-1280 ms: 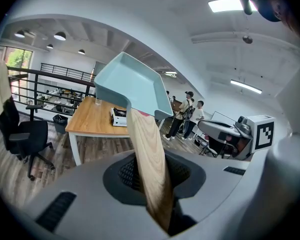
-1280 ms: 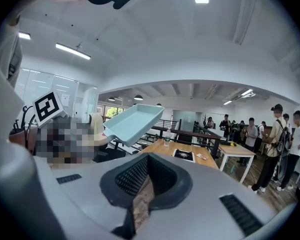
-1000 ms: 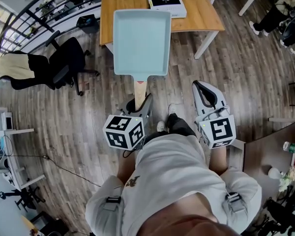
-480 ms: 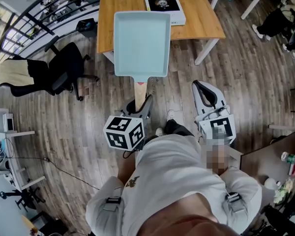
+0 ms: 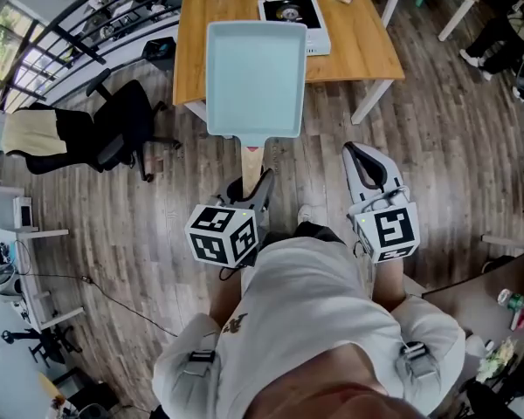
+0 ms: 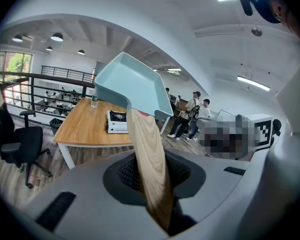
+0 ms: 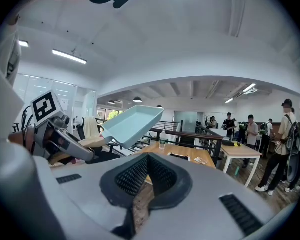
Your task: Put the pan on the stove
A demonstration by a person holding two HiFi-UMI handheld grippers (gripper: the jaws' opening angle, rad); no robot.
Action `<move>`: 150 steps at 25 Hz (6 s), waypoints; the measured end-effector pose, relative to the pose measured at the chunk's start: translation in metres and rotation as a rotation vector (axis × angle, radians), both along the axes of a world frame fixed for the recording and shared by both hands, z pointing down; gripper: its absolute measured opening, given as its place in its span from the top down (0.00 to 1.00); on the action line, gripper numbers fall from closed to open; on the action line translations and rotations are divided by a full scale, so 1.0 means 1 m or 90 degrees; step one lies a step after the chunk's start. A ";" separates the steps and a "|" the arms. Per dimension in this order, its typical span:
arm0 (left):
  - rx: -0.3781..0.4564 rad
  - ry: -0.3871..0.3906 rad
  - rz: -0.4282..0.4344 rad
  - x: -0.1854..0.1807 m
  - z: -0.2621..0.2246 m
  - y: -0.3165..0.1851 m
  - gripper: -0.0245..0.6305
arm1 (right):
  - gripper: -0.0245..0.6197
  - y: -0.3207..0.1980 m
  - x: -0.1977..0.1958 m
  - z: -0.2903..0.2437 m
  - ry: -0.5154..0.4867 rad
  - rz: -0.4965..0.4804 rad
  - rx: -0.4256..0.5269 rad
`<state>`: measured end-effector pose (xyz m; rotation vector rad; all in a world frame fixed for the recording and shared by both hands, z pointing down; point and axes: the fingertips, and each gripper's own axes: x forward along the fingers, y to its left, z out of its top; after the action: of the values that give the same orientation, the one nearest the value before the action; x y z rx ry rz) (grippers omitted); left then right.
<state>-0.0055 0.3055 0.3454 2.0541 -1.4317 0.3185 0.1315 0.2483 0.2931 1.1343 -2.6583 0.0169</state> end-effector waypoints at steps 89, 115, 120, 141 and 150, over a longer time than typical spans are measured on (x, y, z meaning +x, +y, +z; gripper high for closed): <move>-0.017 -0.007 0.002 -0.072 0.013 -0.361 0.83 | 0.93 -0.360 -0.083 0.003 0.017 -0.028 -0.001; -0.051 -0.014 -0.018 -0.071 0.029 -0.405 0.83 | 0.93 -0.411 -0.080 0.021 0.018 -0.045 -0.028; -0.047 -0.009 -0.004 -0.079 0.028 -0.425 0.83 | 0.93 -0.429 -0.089 0.019 0.023 -0.034 -0.024; -0.074 0.014 0.058 -0.121 0.054 -0.506 0.83 | 0.93 -0.497 -0.132 0.035 0.056 0.025 -0.052; -0.092 0.016 0.093 -0.130 0.067 -0.530 0.83 | 0.93 -0.511 -0.140 0.051 0.076 0.058 -0.079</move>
<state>-0.1355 -0.2241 0.4122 2.0402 -1.2099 0.4420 -0.0086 -0.2624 0.3441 1.1758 -2.4635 0.1243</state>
